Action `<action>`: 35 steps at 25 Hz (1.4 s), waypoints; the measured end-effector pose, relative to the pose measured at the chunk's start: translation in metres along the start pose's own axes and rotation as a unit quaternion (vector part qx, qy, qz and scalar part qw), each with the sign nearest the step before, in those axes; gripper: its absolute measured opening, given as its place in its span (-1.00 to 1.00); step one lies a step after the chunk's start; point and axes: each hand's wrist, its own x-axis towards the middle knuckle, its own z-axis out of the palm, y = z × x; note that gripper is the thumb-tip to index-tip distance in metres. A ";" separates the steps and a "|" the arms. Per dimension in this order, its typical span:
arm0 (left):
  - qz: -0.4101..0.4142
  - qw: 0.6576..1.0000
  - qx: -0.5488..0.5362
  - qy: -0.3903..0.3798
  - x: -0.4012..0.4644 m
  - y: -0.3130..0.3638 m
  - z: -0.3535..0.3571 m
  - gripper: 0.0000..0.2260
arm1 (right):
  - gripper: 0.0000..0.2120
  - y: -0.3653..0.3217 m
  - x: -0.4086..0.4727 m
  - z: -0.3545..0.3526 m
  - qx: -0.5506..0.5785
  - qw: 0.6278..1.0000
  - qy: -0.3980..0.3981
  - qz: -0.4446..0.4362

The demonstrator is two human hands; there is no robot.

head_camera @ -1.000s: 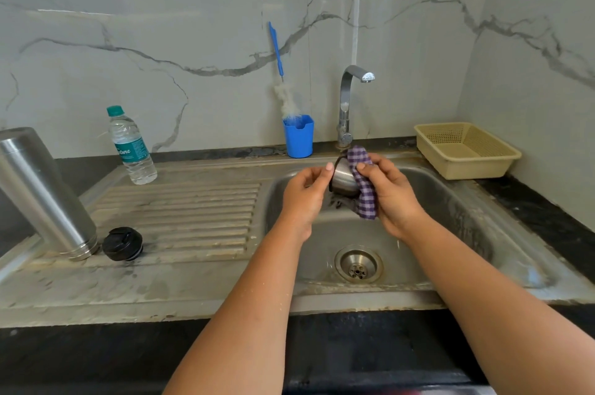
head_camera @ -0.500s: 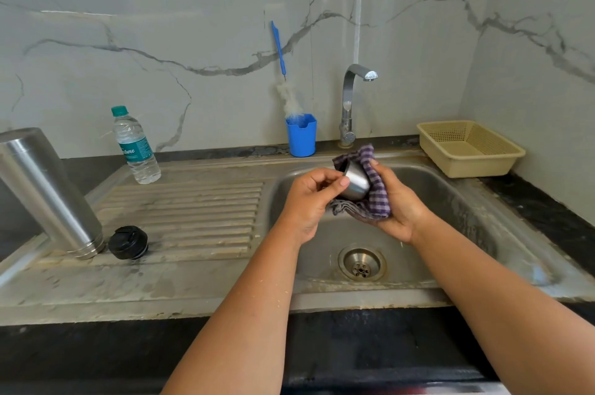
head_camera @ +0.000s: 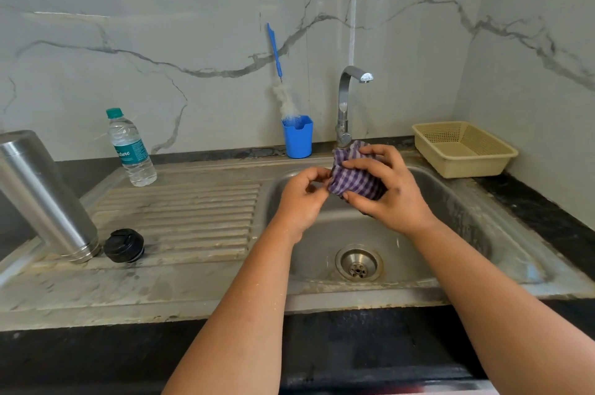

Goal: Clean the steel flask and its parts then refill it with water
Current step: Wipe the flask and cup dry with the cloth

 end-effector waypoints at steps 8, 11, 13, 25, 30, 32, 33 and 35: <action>0.062 0.996 -0.060 -0.030 -0.006 0.001 0.011 -0.86 | -0.59 -0.008 0.003 0.007 0.565 0.701 -0.017 0.435; 0.010 0.994 -0.092 -0.054 -0.006 0.005 0.009 -0.91 | -0.64 -0.006 0.006 0.002 0.358 0.878 0.046 0.316; -0.036 0.992 -0.096 -0.074 -0.007 0.013 0.009 -0.86 | -0.62 -0.003 0.005 0.001 0.126 0.976 0.043 0.170; 0.021 0.985 -0.166 -0.044 -0.003 0.006 0.010 -0.90 | -0.62 -0.005 0.003 0.004 0.070 0.995 0.032 0.070; 0.082 0.990 -0.085 -0.073 -0.005 0.003 0.017 -0.86 | -0.60 -0.014 0.004 -0.005 0.599 0.620 0.005 0.507; 0.086 0.994 -0.037 -0.061 -0.001 -0.004 0.016 -0.86 | -0.51 -0.012 0.003 -0.005 0.628 0.567 0.012 0.533; 0.068 0.996 -0.029 -0.052 0.000 -0.006 0.016 -0.87 | -0.53 -0.010 0.003 -0.003 0.622 0.579 0.022 0.526; -0.002 0.997 -0.064 -0.039 -0.001 -0.006 0.021 -0.73 | -0.60 -0.011 0.006 0.002 0.573 0.653 0.038 0.494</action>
